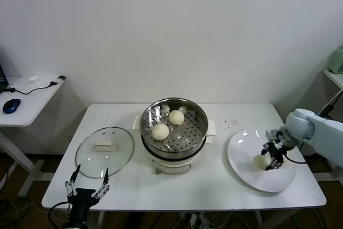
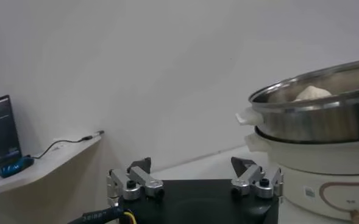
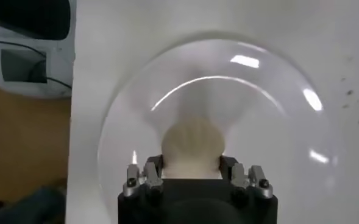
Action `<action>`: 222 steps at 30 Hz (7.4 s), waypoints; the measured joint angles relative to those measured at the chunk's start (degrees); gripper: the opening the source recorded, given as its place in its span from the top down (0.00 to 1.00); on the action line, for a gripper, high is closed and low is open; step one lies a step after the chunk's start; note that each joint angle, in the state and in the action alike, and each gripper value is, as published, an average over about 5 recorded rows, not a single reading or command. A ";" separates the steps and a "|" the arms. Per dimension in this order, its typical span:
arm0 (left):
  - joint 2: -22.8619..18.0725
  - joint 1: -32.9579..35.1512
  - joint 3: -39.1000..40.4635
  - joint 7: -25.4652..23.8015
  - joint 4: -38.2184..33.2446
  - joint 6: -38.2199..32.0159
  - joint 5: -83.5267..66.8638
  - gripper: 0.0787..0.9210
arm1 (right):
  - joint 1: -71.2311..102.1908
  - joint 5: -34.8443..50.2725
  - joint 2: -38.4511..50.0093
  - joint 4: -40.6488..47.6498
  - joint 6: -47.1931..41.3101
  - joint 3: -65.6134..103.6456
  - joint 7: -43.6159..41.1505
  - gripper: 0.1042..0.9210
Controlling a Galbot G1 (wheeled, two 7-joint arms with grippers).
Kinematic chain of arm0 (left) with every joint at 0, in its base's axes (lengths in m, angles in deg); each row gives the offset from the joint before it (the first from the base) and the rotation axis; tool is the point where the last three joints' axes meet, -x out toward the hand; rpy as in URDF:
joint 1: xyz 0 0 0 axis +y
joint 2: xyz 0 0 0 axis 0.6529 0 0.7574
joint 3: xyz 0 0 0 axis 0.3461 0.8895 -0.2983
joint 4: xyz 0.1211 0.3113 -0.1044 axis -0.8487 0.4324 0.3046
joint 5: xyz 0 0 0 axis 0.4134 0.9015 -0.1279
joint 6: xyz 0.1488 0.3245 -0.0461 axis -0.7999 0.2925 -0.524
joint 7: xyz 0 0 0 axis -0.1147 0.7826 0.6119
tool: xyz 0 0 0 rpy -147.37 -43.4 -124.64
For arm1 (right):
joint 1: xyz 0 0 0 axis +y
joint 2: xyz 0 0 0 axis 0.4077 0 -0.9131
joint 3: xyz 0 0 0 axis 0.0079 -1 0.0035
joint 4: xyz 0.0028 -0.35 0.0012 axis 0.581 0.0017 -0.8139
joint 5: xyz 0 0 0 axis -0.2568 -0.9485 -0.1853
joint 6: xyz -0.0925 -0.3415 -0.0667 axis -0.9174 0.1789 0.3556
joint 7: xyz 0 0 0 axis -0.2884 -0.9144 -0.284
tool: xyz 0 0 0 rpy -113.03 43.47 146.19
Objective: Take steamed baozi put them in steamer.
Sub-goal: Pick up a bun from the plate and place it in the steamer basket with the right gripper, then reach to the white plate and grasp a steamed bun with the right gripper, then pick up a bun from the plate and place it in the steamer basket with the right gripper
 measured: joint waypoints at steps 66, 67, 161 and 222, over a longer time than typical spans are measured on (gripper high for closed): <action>2.04 -0.79 -0.81 -0.01 3.27 -0.21 -0.70 0.12 | -12.01 -16.49 -42.32 -0.24 38.69 -7.60 -3.36 0.12; 2.08 -0.78 -0.80 0.00 3.28 -0.22 -0.70 0.12 | -12.45 -16.15 -42.01 -0.11 38.75 -7.51 -3.47 0.12; 1.51 0.80 1.11 -0.02 3.11 -0.51 1.76 0.12 | 7.61 1.79 -5.54 20.90 -3.06 10.39 -0.91 0.40; 4.41 -1.59 0.70 -0.21 3.80 -1.02 -1.50 0.12 | -22.04 49.83 -45.63 16.27 -14.81 -37.15 8.46 0.18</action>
